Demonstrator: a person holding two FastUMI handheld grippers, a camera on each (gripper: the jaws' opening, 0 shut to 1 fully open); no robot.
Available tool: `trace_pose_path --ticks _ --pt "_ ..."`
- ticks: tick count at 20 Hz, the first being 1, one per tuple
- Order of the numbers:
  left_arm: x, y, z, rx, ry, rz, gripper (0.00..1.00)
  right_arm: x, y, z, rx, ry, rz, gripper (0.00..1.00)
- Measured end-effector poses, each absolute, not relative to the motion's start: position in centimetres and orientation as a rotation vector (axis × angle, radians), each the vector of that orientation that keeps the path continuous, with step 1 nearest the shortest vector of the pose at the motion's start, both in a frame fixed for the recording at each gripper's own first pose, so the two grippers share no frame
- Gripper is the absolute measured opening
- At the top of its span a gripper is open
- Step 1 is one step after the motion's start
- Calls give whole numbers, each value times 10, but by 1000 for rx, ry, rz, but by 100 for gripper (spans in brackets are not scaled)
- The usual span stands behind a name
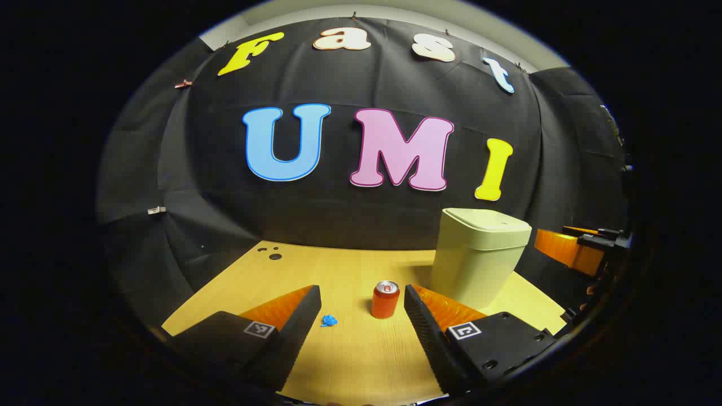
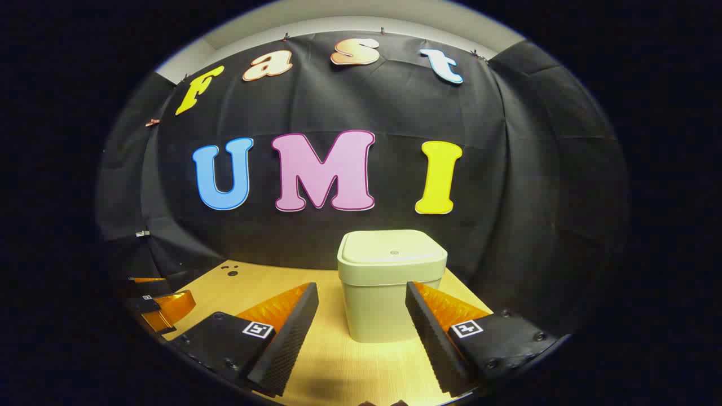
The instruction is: Press the lid of the desktop garbage bin to open it, pick up the crumpled paper on the desktop and throw it into the bin, then pick up the pop can on the desktop and drop it into the bin, and finally close the garbage bin lid.
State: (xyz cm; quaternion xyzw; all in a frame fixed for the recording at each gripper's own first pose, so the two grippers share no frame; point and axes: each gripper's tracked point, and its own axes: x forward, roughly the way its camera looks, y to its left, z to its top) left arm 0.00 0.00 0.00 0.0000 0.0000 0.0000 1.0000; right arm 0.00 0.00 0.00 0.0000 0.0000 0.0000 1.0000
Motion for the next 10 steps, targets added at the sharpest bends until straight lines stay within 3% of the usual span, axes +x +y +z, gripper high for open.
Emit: trace_pose_path --ticks 10 --pt "20 -10 -2 5 16 -5 96 12 -9 -8 16 32 -3 98"
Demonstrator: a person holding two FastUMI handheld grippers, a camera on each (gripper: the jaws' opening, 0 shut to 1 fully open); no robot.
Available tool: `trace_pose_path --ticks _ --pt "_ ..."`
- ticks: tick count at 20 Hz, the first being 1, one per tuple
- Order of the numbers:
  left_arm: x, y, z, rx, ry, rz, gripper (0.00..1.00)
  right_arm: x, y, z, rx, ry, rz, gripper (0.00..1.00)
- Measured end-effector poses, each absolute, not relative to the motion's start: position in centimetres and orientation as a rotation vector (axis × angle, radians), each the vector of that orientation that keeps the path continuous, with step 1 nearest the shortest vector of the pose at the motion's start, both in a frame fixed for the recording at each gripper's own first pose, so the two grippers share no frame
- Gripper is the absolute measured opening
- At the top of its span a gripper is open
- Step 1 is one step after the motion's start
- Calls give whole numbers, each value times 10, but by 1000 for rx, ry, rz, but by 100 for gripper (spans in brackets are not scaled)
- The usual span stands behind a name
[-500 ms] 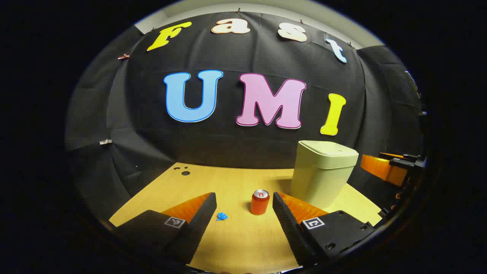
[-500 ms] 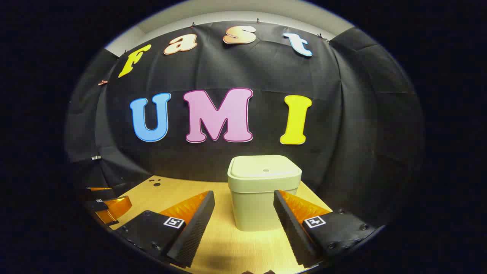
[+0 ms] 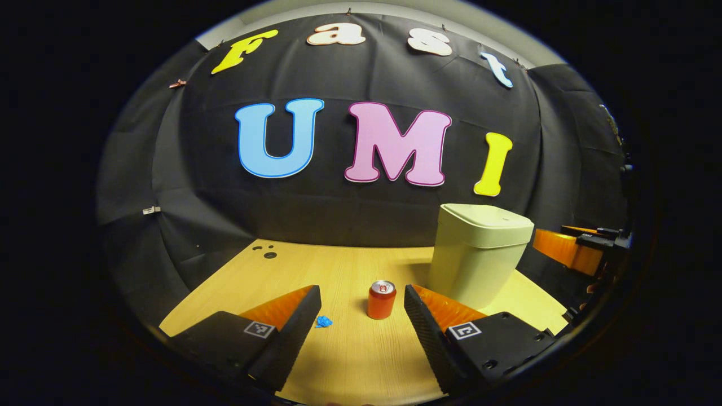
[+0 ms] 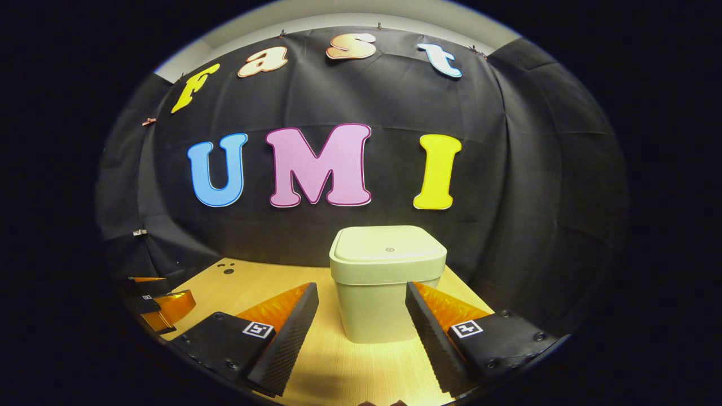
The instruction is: Press the lid of the desktop garbage bin to open it, pick up the crumpled paper on the desktop and throw it into the bin, then pick up the pop can on the desktop and drop it into the bin, and finally close the garbage bin lid.
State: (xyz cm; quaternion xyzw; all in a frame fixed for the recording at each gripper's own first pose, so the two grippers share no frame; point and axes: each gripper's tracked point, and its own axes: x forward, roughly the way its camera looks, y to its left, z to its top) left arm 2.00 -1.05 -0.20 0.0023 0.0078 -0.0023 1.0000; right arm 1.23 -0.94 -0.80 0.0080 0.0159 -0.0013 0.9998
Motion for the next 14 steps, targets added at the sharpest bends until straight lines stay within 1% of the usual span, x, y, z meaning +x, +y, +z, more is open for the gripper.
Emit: trace_pose_path --ticks 7,14 --pt "25 -21 -15 8 50 -22 96 11 -12 -10 -5 44 -1 98" --pt "28 -24 -17 7 49 -21 96 11 -7 -13 -19 64 14 98"
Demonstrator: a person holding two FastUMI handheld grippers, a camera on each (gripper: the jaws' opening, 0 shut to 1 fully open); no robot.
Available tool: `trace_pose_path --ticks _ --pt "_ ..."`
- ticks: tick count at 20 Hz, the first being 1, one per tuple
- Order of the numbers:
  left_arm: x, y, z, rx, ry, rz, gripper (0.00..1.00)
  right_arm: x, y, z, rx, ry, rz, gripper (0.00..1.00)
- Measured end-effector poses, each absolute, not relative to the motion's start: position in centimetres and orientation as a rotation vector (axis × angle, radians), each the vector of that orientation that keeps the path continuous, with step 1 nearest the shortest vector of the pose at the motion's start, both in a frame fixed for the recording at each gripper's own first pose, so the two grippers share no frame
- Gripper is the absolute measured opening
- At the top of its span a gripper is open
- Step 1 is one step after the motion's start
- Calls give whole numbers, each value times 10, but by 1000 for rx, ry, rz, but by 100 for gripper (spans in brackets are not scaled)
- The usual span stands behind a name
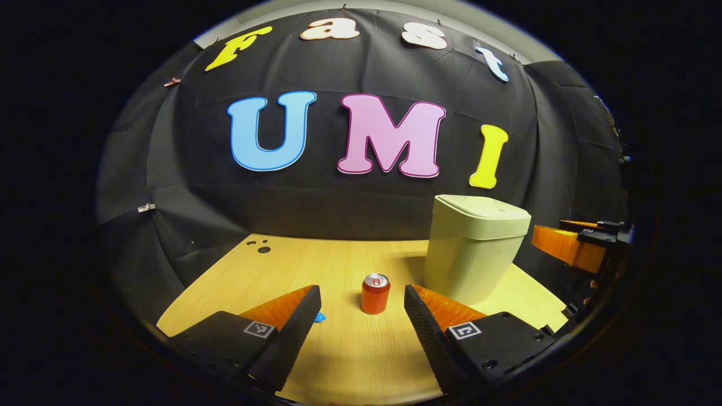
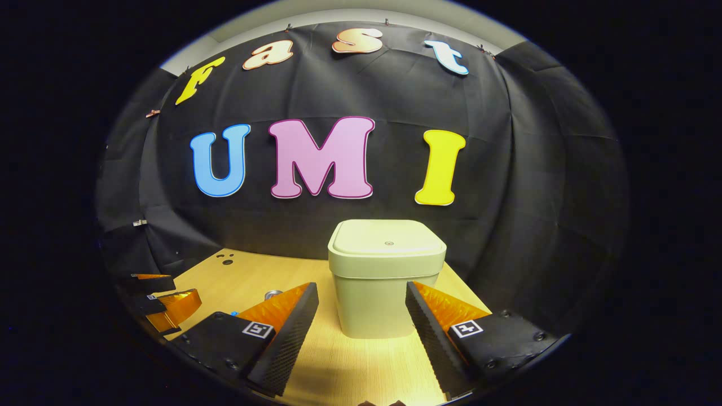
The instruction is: Press the lid of the desktop garbage bin to open it, pick up the crumpled paper on the desktop and throw it into the bin, then pick up the pop can on the desktop and drop it into the bin, and finally close the garbage bin lid.
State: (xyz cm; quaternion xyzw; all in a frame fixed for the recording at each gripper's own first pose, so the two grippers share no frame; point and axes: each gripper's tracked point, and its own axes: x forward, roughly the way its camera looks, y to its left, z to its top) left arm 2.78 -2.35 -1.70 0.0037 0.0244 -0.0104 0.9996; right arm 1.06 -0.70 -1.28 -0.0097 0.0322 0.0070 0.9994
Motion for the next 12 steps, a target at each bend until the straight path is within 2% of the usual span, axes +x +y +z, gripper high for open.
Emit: trace_pose_path --ticks 12 --pt "31 -25 -29 14 82 -15 96 7 0 -2 -27 43 35 98"
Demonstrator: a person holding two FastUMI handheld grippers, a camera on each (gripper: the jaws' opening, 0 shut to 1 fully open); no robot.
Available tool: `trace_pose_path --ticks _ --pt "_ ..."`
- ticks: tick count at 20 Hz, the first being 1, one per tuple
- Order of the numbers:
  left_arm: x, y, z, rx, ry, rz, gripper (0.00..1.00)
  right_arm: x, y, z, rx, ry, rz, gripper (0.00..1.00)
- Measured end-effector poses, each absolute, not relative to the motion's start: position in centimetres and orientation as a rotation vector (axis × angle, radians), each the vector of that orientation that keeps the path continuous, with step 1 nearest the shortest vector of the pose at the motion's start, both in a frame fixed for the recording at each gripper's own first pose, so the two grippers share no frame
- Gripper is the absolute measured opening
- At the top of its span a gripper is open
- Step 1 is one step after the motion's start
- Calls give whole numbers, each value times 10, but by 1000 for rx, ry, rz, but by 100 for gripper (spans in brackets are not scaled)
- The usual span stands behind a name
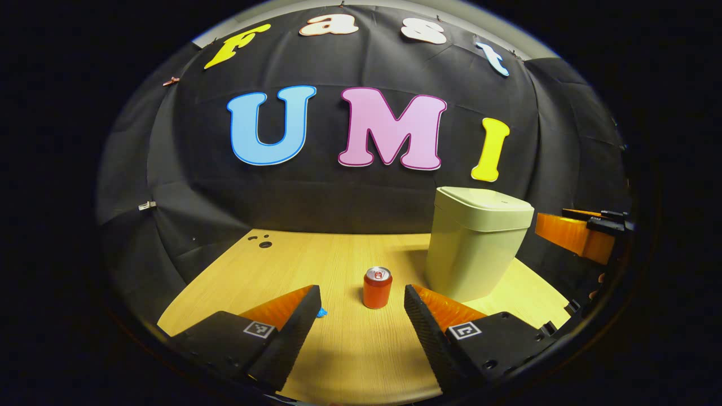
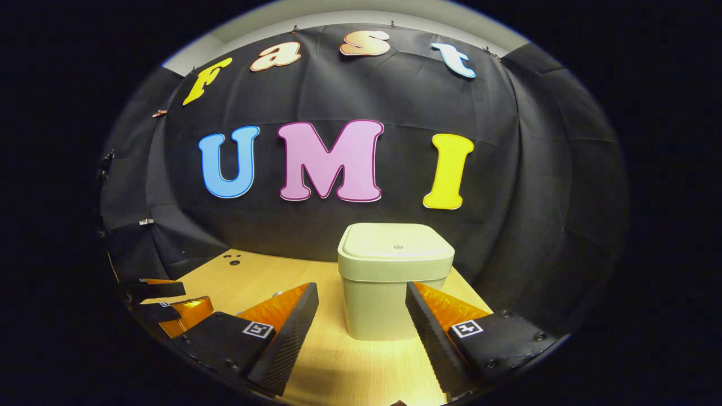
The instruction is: Press the lid of the desktop garbage bin to open it, pick up the crumpled paper on the desktop and throw it into the bin, then pick up the pop can on the desktop and drop it into the bin, and finally close the garbage bin lid.
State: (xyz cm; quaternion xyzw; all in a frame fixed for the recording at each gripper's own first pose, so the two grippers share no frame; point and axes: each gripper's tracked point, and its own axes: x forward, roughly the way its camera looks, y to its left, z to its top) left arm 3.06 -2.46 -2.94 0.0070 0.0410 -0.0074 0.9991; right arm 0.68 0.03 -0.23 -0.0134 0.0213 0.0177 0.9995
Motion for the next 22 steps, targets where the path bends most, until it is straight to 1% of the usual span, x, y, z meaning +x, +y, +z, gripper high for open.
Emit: trace_pose_path --ticks 2,4,5,6,7,8,10,11,13,14,15,16,17,19,22 --pt "30 -23 -30 16 86 -12 96 6 0 3 -25 26 34 97" --pt "30 -22 -31 14 90 -9 96 6 -2 8 -44 4 21 92" --pt "31 -21 -31 12 96 -8 96 5 -1 7 -50 6 20 76" --pt "31 -21 -33 9 100 -8 96 5 1 6 -54 9 27 73" --pt "31 -21 -34 7 104 -8 96 5 3 7 -61 8 32 60" --pt "31 -21 -36 5 108 -8 96 6 4 8 -72 2 32 62" --pt "32 -21 -36 6 111 -9 96 6 8 10 -89 -6 45 53" --pt "32 -21 -35 7 109 -10 96 5 11 10 -92 -3 55 51" --pt "33 -20 -35 6 108 -10 96 6 15 7 -102 11 68 50" --pt "32 -20 -36 6 110 -11 96 7 16 5 -100 17 71 30" --pt "32 -20 -36 6 112 -10 96 7 17 4 -98 20 67 24" --pt "33 -18 -37 5 113 -9 96 7 15 4 -98 22 61 23" --pt "34 -16 -36 5 114 -7 96 8 16 4 -91 21 61 14" --pt "34 -13 -37 2 117 -3 96 10 24 1 -75 31 91 5" --pt "36 -10 -39 -3 124 -1 96 10 28 1 -70 37 99 5"
